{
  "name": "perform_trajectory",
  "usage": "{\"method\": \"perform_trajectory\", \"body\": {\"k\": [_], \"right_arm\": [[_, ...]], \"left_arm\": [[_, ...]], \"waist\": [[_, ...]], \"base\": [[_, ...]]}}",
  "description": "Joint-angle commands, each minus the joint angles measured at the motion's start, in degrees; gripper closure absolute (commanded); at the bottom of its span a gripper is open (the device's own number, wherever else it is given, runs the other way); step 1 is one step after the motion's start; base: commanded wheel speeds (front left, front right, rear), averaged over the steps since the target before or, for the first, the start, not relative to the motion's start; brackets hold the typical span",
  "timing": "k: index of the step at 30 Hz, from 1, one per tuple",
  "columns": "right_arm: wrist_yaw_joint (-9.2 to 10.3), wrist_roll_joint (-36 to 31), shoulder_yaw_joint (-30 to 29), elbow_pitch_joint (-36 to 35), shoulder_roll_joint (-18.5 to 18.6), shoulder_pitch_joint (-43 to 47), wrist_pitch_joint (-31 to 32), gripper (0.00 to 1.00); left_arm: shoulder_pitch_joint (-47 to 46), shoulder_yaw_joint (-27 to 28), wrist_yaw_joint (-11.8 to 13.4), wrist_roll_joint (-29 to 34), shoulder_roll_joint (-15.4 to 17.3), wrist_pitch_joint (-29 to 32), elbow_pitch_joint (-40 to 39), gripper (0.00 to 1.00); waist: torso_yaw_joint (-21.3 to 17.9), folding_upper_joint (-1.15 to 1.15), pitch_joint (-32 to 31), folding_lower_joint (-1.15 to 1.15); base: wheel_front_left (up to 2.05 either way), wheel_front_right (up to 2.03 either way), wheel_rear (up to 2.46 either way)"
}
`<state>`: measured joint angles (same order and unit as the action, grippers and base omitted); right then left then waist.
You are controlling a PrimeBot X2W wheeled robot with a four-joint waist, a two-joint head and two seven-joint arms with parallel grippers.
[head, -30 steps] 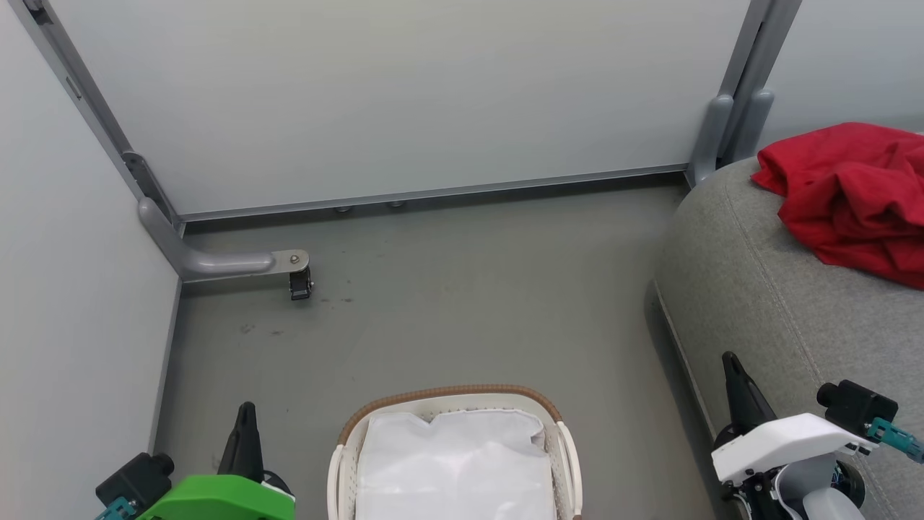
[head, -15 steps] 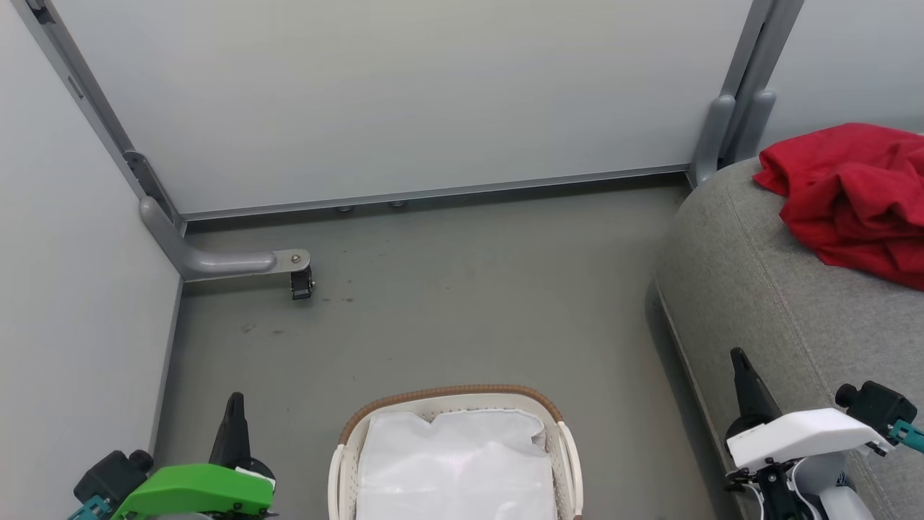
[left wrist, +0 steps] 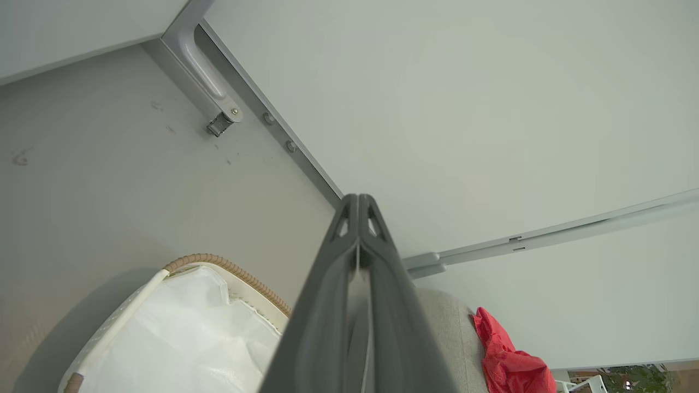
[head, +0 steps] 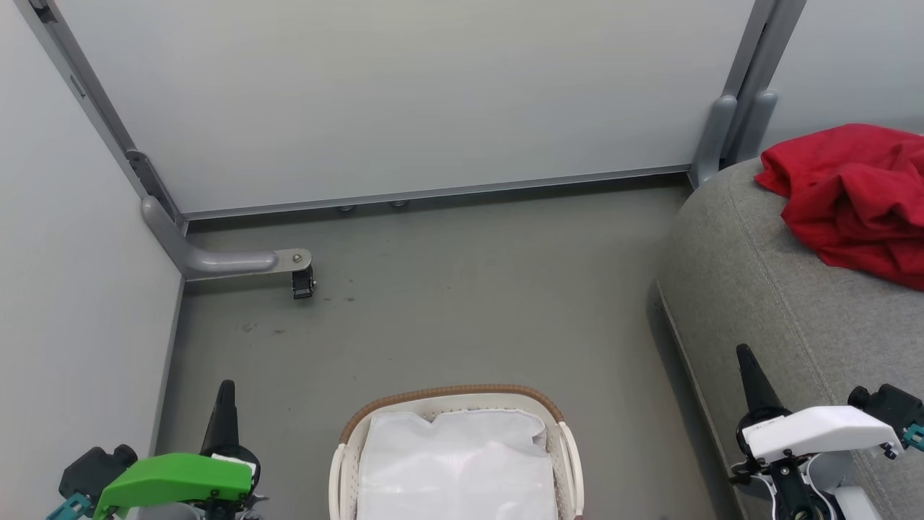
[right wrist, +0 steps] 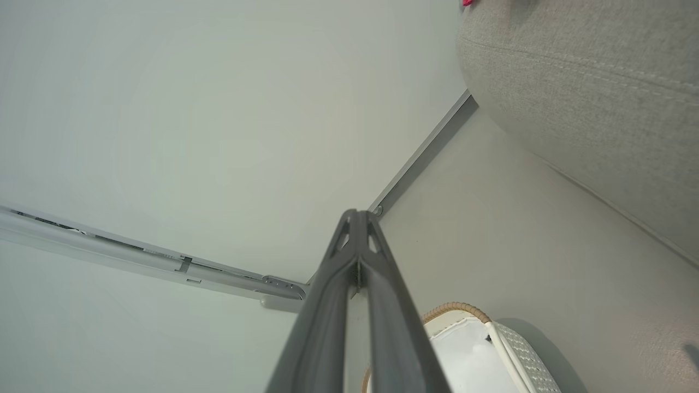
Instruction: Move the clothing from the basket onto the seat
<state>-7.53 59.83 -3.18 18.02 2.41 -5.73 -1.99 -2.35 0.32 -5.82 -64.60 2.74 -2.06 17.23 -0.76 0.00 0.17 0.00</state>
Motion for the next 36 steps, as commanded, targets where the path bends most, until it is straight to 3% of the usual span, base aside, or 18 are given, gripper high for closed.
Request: {"method": "perform_trajectory", "body": {"k": [1, 36], "right_arm": [[0.03, 1.72, -0.33, -0.94, 0.38, -0.78, 0.44, 1.0], [0.05, 20.14, -2.22, -2.9, 0.51, -0.75, 5.32, 1.0]], "left_arm": [[-1.68, 0.61, -0.3, -1.57, 0.16, 0.44, -0.73, 1.0], [-3.35, 4.1, -1.27, -17.17, 0.21, 5.44, -2.28, 1.0]], "waist": [[0.02, 0.0, 0.0, 0.0], [0.41, 0.0, 0.0, 0.0]], "base": [[0.0, 0.0, 0.0], [0.0, 0.0, 0.0]]}}
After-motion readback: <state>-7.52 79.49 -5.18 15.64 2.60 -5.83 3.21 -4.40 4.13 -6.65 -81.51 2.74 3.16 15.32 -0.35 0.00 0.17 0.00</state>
